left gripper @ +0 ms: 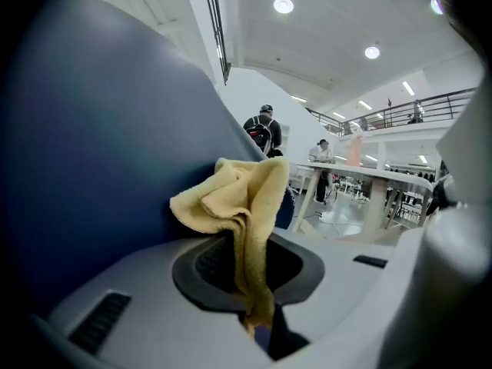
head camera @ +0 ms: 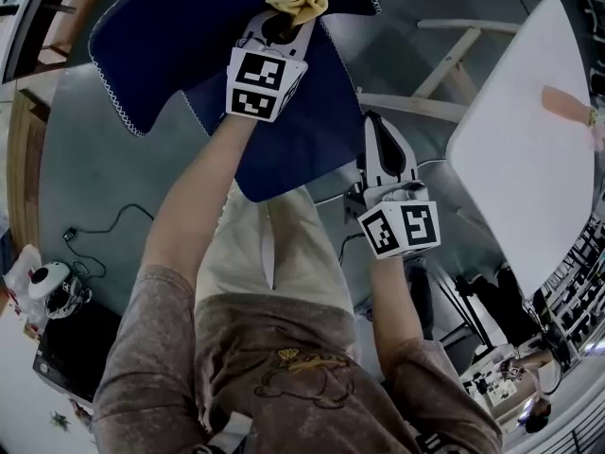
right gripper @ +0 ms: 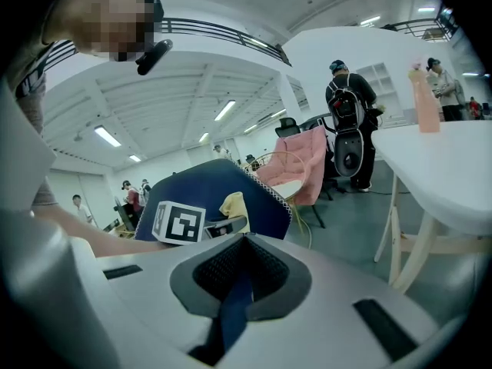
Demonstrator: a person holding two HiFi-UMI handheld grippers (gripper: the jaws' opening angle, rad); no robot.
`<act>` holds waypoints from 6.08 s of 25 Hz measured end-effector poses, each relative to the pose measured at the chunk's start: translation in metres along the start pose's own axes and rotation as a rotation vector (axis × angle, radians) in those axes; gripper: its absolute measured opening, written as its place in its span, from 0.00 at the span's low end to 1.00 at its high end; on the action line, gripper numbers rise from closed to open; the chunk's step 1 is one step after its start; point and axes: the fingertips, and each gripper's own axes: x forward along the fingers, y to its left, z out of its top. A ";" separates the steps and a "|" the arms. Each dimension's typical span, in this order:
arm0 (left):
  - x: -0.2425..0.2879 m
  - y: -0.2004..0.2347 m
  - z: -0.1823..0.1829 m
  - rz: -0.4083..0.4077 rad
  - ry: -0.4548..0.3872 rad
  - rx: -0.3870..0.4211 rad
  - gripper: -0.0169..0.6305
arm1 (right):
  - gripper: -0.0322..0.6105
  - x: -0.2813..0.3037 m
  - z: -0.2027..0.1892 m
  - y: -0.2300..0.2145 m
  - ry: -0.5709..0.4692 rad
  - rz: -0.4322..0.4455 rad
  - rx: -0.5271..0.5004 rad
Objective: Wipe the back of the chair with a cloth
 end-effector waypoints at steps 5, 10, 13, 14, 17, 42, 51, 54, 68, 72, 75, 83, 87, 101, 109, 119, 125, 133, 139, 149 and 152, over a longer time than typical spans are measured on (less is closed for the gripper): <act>0.029 -0.029 0.003 -0.072 0.010 -0.004 0.11 | 0.09 -0.007 -0.001 -0.008 0.002 -0.019 0.007; 0.046 -0.046 0.007 -0.142 -0.001 -0.044 0.11 | 0.09 -0.005 -0.005 -0.014 0.007 -0.027 0.010; 0.043 -0.061 0.007 -0.217 -0.009 -0.041 0.11 | 0.09 -0.002 -0.008 -0.013 0.012 -0.022 0.008; 0.040 -0.067 0.007 -0.246 -0.014 -0.037 0.11 | 0.09 0.000 -0.008 -0.011 0.013 -0.020 0.007; 0.030 -0.073 0.009 -0.282 -0.035 -0.032 0.11 | 0.09 0.005 -0.007 -0.009 0.012 -0.014 0.005; -0.212 0.057 -0.120 0.316 0.083 -0.021 0.11 | 0.09 0.046 -0.013 0.044 0.043 0.134 -0.036; -0.223 0.097 -0.158 0.462 0.117 -0.018 0.11 | 0.09 0.046 -0.024 0.051 0.063 0.155 -0.050; -0.212 0.104 -0.163 0.463 0.125 -0.024 0.11 | 0.09 0.046 -0.028 0.049 0.072 0.158 -0.049; -0.109 0.085 -0.169 0.281 0.153 -0.062 0.11 | 0.09 0.041 -0.039 0.034 0.092 0.156 -0.042; -0.069 0.065 -0.176 0.224 0.156 -0.089 0.11 | 0.09 0.038 -0.047 0.020 0.100 0.147 -0.036; -0.046 0.056 -0.167 0.188 0.153 -0.091 0.11 | 0.09 0.036 -0.042 0.019 0.095 0.141 -0.038; 0.004 0.029 -0.157 0.109 0.171 -0.081 0.11 | 0.09 0.027 -0.037 0.008 0.091 0.109 -0.029; 0.034 0.012 -0.146 0.069 0.168 -0.079 0.11 | 0.09 0.025 -0.034 0.002 0.087 0.093 -0.024; 0.085 -0.050 -0.106 -0.105 0.135 -0.088 0.11 | 0.09 0.020 -0.032 -0.023 0.086 0.049 -0.022; 0.016 -0.064 -0.042 -0.178 0.057 -0.098 0.11 | 0.09 0.012 -0.004 -0.012 0.051 0.045 -0.010; -0.132 -0.057 0.062 -0.054 0.001 -0.112 0.11 | 0.09 -0.021 0.072 0.044 -0.001 0.126 -0.025; -0.206 -0.065 0.147 -0.018 -0.070 -0.124 0.11 | 0.09 -0.047 0.118 0.091 -0.016 0.205 -0.068; -0.280 -0.080 0.208 -0.004 -0.096 -0.115 0.11 | 0.09 -0.089 0.159 0.128 -0.044 0.278 -0.104; -0.325 -0.082 0.233 0.024 -0.134 -0.130 0.11 | 0.09 -0.105 0.184 0.155 -0.071 0.330 -0.179; -0.389 -0.059 0.225 0.127 -0.179 -0.118 0.11 | 0.09 -0.110 0.190 0.180 -0.073 0.380 -0.251; -0.412 -0.042 0.219 0.183 -0.195 -0.105 0.11 | 0.09 -0.112 0.188 0.179 -0.073 0.371 -0.240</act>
